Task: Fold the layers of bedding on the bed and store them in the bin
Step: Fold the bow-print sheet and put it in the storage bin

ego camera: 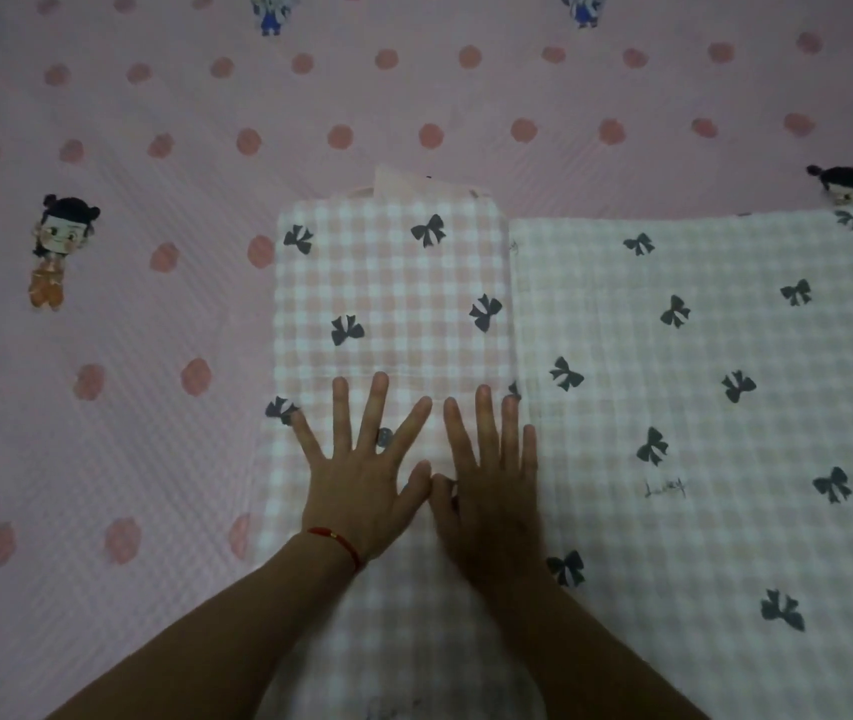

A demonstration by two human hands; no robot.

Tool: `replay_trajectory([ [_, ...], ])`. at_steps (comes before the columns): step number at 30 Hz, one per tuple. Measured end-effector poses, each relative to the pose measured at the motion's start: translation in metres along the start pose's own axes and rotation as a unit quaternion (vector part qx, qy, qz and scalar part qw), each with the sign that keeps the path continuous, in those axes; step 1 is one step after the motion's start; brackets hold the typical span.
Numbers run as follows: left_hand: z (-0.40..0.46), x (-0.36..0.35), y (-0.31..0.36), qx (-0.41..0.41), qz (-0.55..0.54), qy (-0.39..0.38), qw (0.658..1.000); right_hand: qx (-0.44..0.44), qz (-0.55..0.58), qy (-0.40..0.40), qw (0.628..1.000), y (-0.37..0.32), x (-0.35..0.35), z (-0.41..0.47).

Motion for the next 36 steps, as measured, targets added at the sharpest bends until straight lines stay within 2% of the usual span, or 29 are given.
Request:
replay_trajectory([
  [6,0.004,0.006,-0.003,-0.035,-0.024,-0.036,0.998,-0.006,-0.022,0.009,1.000,0.009,-0.014,0.007],
  [9,-0.007,0.019,-0.016,-0.062,-0.068,-0.019,0.996,-0.001,-0.024,0.010,1.000,0.012,-0.018,0.008],
  [11,-0.020,0.024,-0.033,0.009,-0.091,-0.003,0.996,0.002,-0.021,0.021,1.000,0.015,-0.019,0.009],
  [13,-0.038,0.020,-0.050,0.129,-0.137,0.005,0.982,0.006,-0.015,0.026,1.000,0.017,-0.020,0.009],
  [14,-0.044,0.020,-0.057,0.179,-0.206,0.003,0.962,0.010,-0.011,0.030,0.999,0.016,-0.020,0.010],
  [16,-0.049,0.022,-0.063,0.259,-0.379,-0.035,0.888,0.013,-0.011,0.034,0.999,0.017,-0.020,0.010],
  [17,-0.047,0.026,-0.065,0.287,-0.430,-0.059,0.854,0.016,-0.012,0.034,0.999,0.017,-0.020,0.009],
  [20,-0.031,0.034,-0.077,0.321,-0.508,-0.175,0.780,0.026,-0.013,0.046,0.999,0.020,-0.021,0.007],
  [22,-0.027,0.045,-0.081,0.317,-0.540,-0.220,0.748,0.028,-0.004,0.052,0.998,0.020,-0.021,0.007],
  [25,-0.033,0.067,-0.074,0.298,-0.532,-0.204,0.766,0.012,0.007,0.034,0.999,0.018,-0.017,0.007],
  [27,-0.039,0.091,-0.062,0.289,-0.495,-0.199,0.795,0.014,0.033,0.009,0.999,0.019,-0.010,0.005],
  [30,-0.047,0.131,-0.050,0.301,-0.395,-0.203,0.844,0.048,0.167,-0.065,0.983,0.028,0.008,0.004],
  [33,-0.047,0.191,-0.012,0.260,-0.336,-0.199,0.883,0.029,0.330,-0.174,0.927,0.056,0.050,0.003],
  [36,-0.047,0.251,0.045,0.214,-0.299,-0.170,0.914,-0.079,0.454,-0.223,0.859,0.089,0.102,-0.010],
])
Point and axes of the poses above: each hand's wrist, its own z-axis towards the middle knuckle, its own x-axis out of the back of the hand, y = z × x, the point moved 1 cm from there along z, towards the middle knuckle, and after that the axes turned 10 degrees about z, right-handed, at the moved point
